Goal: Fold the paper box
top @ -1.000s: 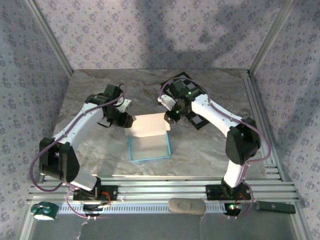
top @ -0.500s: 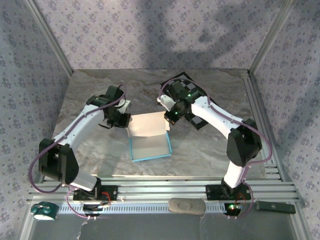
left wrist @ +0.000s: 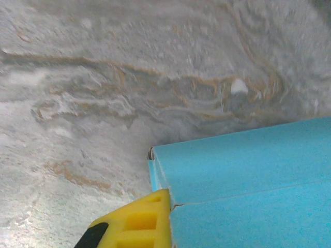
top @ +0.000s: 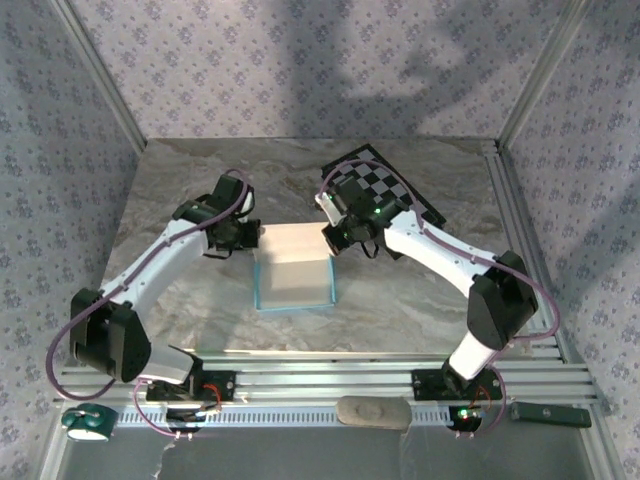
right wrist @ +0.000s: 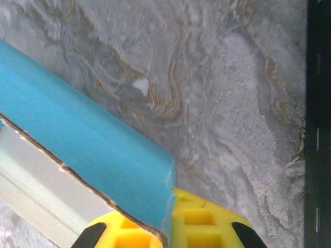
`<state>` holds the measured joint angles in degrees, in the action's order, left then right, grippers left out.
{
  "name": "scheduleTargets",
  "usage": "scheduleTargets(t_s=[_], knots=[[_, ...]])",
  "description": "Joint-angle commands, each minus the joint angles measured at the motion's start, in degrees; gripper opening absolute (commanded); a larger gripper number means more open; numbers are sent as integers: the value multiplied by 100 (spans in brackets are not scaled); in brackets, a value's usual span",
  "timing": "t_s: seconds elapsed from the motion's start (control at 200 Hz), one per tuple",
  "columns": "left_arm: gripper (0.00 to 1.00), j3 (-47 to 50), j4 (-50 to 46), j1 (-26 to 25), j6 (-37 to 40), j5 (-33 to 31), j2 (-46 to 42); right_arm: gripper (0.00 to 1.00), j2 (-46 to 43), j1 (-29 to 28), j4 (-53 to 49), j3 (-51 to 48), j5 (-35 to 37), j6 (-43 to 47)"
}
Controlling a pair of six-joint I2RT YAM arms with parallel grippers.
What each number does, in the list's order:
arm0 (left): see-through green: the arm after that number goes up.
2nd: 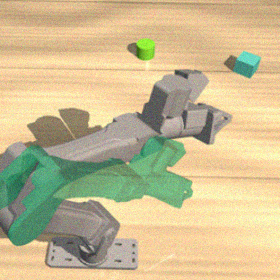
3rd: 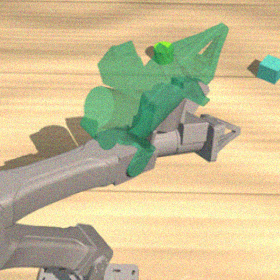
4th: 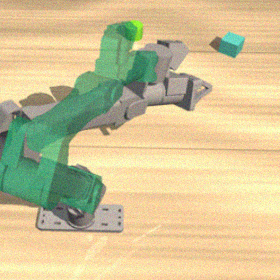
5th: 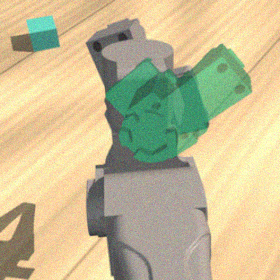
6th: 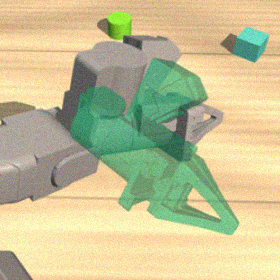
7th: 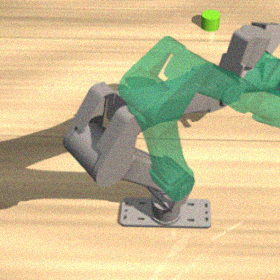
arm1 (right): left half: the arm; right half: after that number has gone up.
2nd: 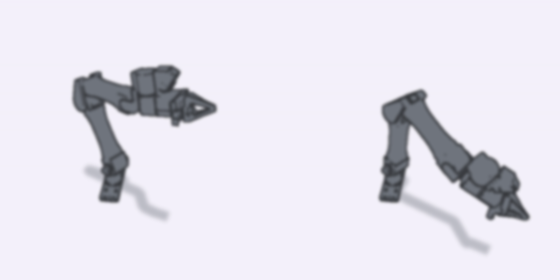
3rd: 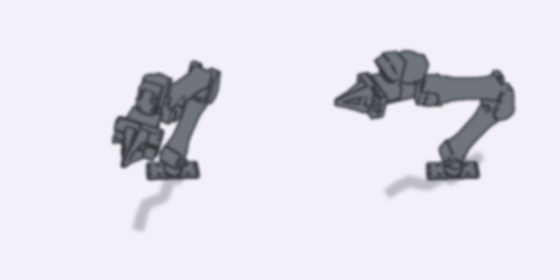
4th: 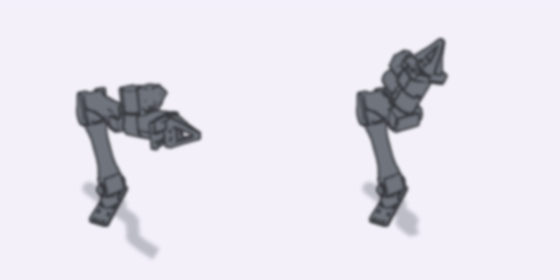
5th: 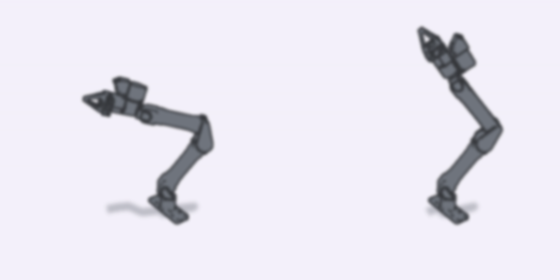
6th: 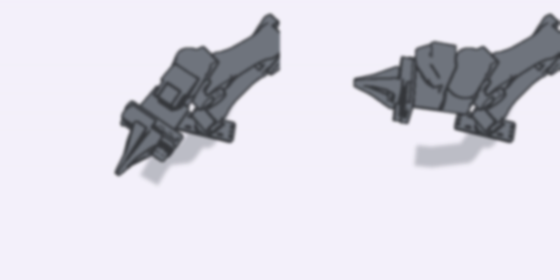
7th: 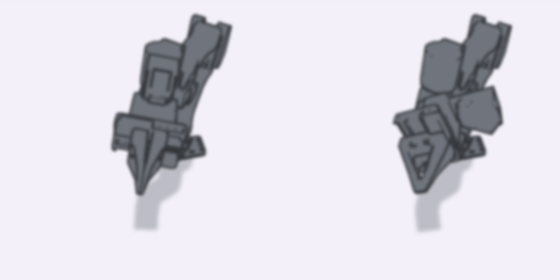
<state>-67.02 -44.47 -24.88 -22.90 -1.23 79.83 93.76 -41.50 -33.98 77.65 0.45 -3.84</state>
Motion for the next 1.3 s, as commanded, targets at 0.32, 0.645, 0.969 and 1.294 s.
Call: scheduleTargets(t_s=[0.32, 0.645, 0.969, 1.294], knots=[[0, -152, 1418, 25, -665, -379, 32, 0, 571, -402, 880, 492, 1507, -1758], [0, 96, 2147, 182, -1136, -342, 276, 0, 1034, -492, 1286, 734, 1779, -2728], [0, 855, 2606, 169, -1383, -283, -93, 0, 1032, -904, 1569, 301, 2479, -3065], [0, 1366, 2792, -118, -1538, -493, -508, 0, 814, -1277, 1869, -437, 3056, -3350]])
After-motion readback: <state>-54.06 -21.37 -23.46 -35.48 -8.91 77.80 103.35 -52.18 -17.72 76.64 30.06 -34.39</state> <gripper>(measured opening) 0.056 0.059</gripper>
